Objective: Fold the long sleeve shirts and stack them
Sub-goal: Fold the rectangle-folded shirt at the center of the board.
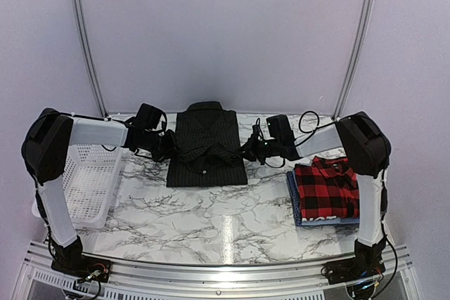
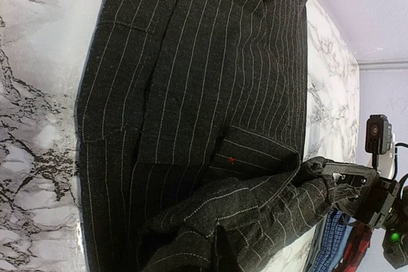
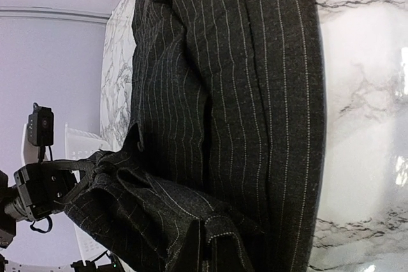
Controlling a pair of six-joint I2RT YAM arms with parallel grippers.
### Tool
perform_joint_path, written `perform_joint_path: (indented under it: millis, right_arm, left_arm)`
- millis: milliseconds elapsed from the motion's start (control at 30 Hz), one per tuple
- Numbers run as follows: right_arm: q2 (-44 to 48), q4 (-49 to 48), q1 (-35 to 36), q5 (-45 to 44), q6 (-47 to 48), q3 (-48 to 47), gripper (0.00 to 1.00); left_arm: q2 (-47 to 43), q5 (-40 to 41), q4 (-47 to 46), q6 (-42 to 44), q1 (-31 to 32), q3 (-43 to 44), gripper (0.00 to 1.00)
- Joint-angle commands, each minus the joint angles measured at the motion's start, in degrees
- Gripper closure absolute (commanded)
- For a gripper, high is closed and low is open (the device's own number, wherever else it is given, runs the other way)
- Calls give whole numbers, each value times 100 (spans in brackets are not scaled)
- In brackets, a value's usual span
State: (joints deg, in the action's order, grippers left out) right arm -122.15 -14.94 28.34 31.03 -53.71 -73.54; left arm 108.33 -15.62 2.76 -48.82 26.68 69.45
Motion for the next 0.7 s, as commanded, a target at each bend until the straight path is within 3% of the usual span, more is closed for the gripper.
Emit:
perform_joint_path:
  millis: [0, 167, 233, 300, 400, 467, 667]
  right_arm:
    - [-97, -85, -98, 92, 118, -254, 100]
    - [-156, 9, -149, 213, 237, -380, 99]
    - [-163, 29, -166, 245, 287, -415, 92]
    - [-137, 121, -179, 219, 366, -460, 80]
    - [-72, 262, -201, 192, 509, -545, 63]
    - [4, 488, -223, 113, 699, -633, 55]
    - [314, 1036, -234, -340, 1248, -763, 42]
  left_arm:
    - [156, -79, 15, 57, -48, 183, 100]
    - [248, -46, 5, 14, -62, 196, 100]
    - [272, -23, -10, -8, -63, 220, 98]
    - [296, -15, -13, 18, -70, 270, 75]
    - [288, 36, -8, 67, -99, 335, 58]
    - [223, 122, 22, 144, -127, 372, 38]
    - [-118, 404, 180, 461, -245, 348, 13]
